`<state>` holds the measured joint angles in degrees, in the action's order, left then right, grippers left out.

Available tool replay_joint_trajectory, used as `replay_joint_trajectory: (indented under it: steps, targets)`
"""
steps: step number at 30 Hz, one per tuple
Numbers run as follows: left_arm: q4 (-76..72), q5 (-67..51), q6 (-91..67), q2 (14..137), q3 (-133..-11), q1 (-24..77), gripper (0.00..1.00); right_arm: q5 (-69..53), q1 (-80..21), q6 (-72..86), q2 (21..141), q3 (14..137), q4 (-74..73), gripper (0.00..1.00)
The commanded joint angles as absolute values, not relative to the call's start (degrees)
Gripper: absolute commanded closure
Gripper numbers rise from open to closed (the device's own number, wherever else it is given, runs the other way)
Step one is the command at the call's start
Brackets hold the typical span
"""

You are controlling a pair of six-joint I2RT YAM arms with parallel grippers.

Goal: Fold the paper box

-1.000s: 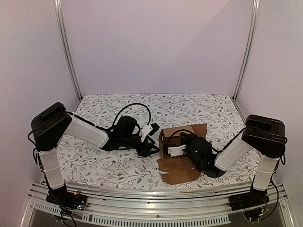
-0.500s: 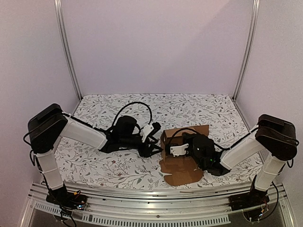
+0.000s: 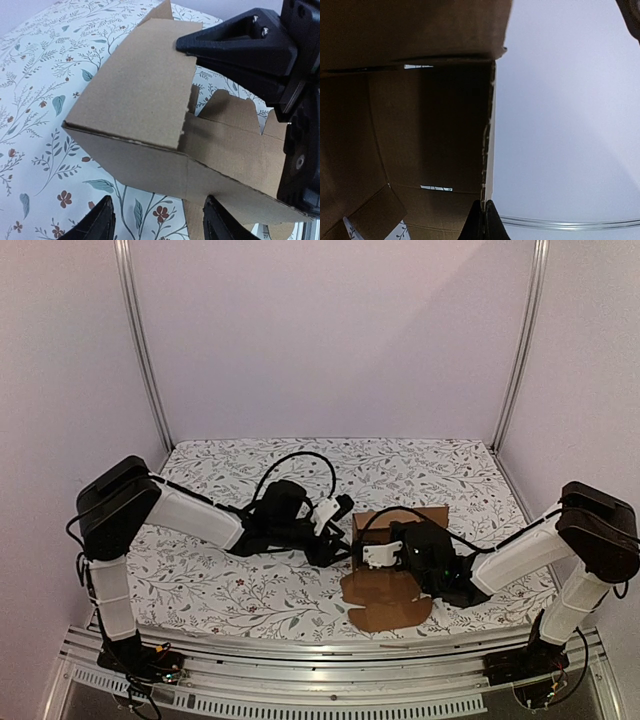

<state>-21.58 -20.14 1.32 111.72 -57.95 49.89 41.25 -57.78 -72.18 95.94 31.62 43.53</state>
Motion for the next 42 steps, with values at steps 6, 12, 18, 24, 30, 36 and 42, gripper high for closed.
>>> replay_joint_trajectory:
  steps: [6,12,18,24,30,36,42]
  targets:
    - [-20.6,-18.6,1.9,113.6,-60.7,51.2,0.40,39.2,-58.5,-68.4,93.3,34.2,35.5,1.00]
    - [-20.3,-18.1,1.7,113.9,-61.0,51.2,0.40,39.7,-58.5,-66.6,92.2,35.9,30.7,1.00]
    - [-18.2,-17.5,1.4,114.9,-63.0,51.2,0.40,39.7,-58.5,-62.4,91.0,39.6,20.6,1.00]
    - [-16.8,-17.0,1.6,116.1,-64.6,51.2,0.40,38.3,-58.6,-56.8,90.0,44.1,9.2,1.00]
    - [-15.5,-16.4,1.6,117.0,-65.9,51.1,0.41,36.9,-58.5,-53.4,89.6,45.7,4.4,1.00]
    - [-15.6,-13.6,0.9,116.2,-65.5,51.1,0.41,36.2,-58.4,-50.9,89.8,45.9,2.2,1.00]
    - [-24.7,-17.6,-1.7,110.4,-58.9,51.1,0.38,36.6,-58.1,-50.7,89.2,45.4,2.2,1.00]
